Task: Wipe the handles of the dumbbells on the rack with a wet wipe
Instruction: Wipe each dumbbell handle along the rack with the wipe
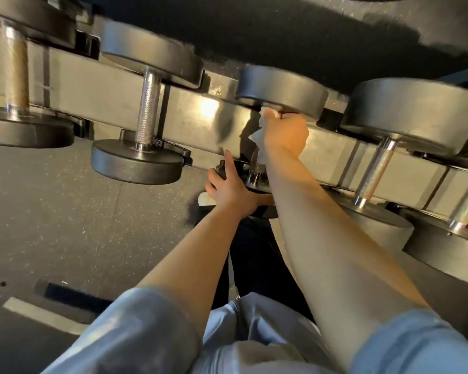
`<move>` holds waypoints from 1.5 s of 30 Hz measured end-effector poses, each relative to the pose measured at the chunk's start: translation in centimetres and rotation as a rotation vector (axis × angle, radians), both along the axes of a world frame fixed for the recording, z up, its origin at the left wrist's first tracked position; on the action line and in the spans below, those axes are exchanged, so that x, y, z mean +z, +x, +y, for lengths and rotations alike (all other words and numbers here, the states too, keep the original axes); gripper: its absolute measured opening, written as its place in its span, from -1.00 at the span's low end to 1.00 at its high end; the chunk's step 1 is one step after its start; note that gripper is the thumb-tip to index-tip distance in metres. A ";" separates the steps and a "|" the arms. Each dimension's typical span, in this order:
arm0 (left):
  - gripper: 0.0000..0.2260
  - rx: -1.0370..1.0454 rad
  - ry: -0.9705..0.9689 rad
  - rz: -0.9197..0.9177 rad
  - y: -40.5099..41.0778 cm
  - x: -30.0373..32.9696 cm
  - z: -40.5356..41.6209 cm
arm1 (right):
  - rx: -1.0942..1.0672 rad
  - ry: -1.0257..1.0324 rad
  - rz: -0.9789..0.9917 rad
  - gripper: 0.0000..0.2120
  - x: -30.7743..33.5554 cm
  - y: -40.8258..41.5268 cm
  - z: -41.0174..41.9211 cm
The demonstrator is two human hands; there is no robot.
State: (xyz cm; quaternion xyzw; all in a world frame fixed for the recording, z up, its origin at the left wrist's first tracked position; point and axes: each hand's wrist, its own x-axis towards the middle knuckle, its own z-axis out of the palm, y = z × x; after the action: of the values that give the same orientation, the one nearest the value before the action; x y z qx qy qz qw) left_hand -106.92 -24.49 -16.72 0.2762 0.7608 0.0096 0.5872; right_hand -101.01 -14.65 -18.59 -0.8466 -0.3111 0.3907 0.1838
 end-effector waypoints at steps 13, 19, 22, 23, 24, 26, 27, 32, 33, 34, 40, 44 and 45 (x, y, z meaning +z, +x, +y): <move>0.05 0.001 0.017 0.026 -0.1 -0.8 -0.2 | -0.176 -0.060 0.249 -0.72 -1.7 -1.3 0.5; 0.22 0.022 0.052 -0.003 -0.2 -0.3 -0.6 | -0.338 -0.119 0.625 -0.71 -1.5 1.7 -0.6; 0.24 0.016 0.038 0.023 -0.2 -0.3 -0.4 | -0.273 -0.214 0.676 -0.64 -1.4 2.0 -0.2; 0.24 0.023 0.027 0.031 -0.2 -0.4 -0.5 | -0.199 -0.232 0.643 -0.62 -1.6 2.0 -0.2; 0.24 0.033 0.024 0.030 -0.1 -0.5 -0.6 | -0.079 -0.227 0.571 -0.62 -1.3 1.8 -0.5; 0.25 0.052 0.024 0.012 0.0 -0.6 -0.5 | 0.187 -0.172 0.407 -0.60 -1.8 2.0 -1.0; 0.25 0.057 0.024 0.010 -0.1 -0.6 -0.4 | 0.283 -0.161 0.347 -0.58 -2.2 2.4 -1.1; 0.25 0.038 -0.004 0.023 -0.2 -0.3 0.2 | 0.651 -0.360 0.094 -0.58 -2.1 3.6 -2.7; 0.25 0.041 -0.003 0.022 -0.2 -0.3 0.2 | 0.755 -0.381 0.003 -0.57 -1.9 3.9 -3.6; 0.25 0.042 -0.001 0.017 -0.2 -0.3 0.1 | 0.862 -0.406 -0.079 -0.57 -1.6 4.2 -4.4; 0.28 0.026 0.005 -0.004 -0.4 -0.4 0.1 | 0.763 -0.323 0.009 -0.74 -1.2 7.0 -4.4; 0.27 0.024 0.005 -0.007 -0.4 -0.3 0.1 | 0.023 -0.290 0.328 -0.77 -1.3 5.3 0.2; 0.27 0.018 -0.002 -0.003 -0.4 -0.4 0.1 | -0.007 -0.290 0.353 -0.78 -1.2 4.5 1.2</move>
State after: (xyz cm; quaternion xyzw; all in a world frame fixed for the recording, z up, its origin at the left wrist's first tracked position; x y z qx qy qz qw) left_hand -107.32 -24.42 -17.09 0.2686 0.7625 0.0146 0.5884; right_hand -96.55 -13.43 -19.78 -0.7837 -0.2118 0.5729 0.1131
